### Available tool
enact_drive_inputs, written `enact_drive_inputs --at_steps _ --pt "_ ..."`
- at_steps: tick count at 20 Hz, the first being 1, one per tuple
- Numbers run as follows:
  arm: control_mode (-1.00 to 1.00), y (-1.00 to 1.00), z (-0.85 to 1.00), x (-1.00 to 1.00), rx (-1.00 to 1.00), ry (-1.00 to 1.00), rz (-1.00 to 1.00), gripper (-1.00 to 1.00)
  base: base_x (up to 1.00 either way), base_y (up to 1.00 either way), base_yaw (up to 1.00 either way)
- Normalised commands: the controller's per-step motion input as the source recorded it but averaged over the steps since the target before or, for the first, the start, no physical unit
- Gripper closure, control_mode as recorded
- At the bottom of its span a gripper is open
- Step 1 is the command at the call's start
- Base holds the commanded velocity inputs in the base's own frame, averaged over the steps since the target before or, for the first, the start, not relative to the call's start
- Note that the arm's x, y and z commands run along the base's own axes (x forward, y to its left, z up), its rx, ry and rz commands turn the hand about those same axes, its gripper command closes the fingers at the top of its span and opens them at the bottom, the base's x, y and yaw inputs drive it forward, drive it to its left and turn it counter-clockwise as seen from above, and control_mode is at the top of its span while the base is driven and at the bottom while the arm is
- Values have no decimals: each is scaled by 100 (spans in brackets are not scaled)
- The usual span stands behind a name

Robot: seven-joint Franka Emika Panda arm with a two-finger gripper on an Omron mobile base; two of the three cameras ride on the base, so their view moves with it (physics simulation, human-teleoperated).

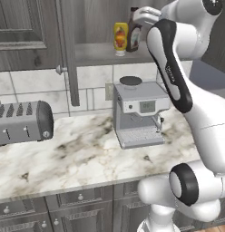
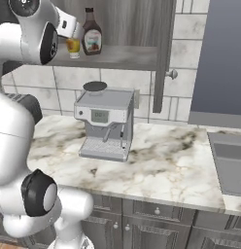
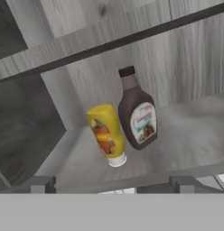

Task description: Move the syrup bottle and mustard from the cabinet to the dining counter.

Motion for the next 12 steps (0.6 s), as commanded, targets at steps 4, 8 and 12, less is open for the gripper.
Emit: enact_drive_inputs --at_steps 4,8,12 --pt "-100 0 -5 40 -1 4 3 -100 0 0 0" --pt "-100 2 0 44 0 8 5 -100 0 0 0" --pt "-100 11 0 44 -1 11 4 -100 0 0 0"
